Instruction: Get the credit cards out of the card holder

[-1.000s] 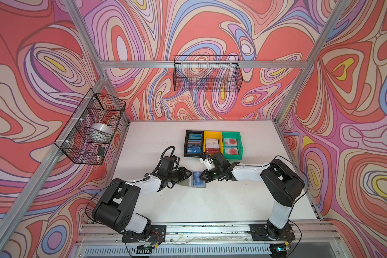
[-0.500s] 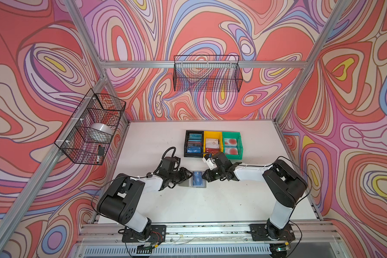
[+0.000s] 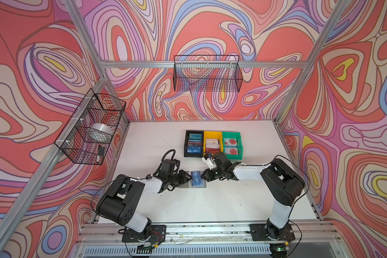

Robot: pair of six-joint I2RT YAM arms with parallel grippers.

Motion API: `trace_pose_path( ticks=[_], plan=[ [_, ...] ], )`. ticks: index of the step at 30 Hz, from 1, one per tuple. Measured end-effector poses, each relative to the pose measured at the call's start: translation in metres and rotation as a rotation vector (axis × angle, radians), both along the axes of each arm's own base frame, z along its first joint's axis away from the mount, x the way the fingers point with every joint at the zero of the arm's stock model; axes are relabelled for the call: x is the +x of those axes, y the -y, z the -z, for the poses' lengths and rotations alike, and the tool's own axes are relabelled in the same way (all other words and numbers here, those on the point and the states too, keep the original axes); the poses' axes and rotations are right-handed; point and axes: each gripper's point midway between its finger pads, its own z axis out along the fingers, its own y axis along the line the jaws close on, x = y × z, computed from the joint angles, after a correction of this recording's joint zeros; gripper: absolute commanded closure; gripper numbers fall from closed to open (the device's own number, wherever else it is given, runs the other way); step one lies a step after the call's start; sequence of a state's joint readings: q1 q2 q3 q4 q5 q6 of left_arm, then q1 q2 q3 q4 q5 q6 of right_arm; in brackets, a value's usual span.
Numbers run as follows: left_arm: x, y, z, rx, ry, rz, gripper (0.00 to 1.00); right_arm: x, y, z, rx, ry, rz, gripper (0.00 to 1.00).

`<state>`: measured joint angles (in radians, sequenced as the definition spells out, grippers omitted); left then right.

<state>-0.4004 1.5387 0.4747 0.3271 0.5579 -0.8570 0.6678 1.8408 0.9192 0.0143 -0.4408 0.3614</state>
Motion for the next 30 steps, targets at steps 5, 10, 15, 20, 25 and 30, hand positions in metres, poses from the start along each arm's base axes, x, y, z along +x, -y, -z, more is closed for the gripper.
trace_pose_path(
  ticks=[5,10,15,20,25,30],
  plan=[
    [0.0004,0.0002,-0.0004,-0.004,0.010,0.000,0.70,0.0006,-0.0010,0.0003,0.007,0.000,-0.002,0.88],
    [0.0007,0.0005,0.0011,-0.010,0.017,-0.001,0.75,0.0011,-0.0025,-0.0001,0.019,-0.006,0.004,0.88],
    [0.0027,0.0035,0.0029,-0.036,0.025,-0.003,0.81,0.0008,-0.0024,0.0003,0.029,-0.010,0.011,0.88],
    [0.0027,0.0042,0.0035,-0.050,0.025,-0.010,0.81,0.0010,-0.0021,0.0004,0.033,-0.009,0.011,0.88],
    [0.0028,0.0047,0.0029,-0.053,0.026,-0.008,0.86,0.0009,-0.0020,0.0006,0.034,-0.011,0.014,0.88],
    [0.0031,0.0048,0.0025,-0.054,0.028,-0.008,0.86,0.0010,-0.0019,0.0006,0.035,-0.012,0.016,0.88]
  ],
)
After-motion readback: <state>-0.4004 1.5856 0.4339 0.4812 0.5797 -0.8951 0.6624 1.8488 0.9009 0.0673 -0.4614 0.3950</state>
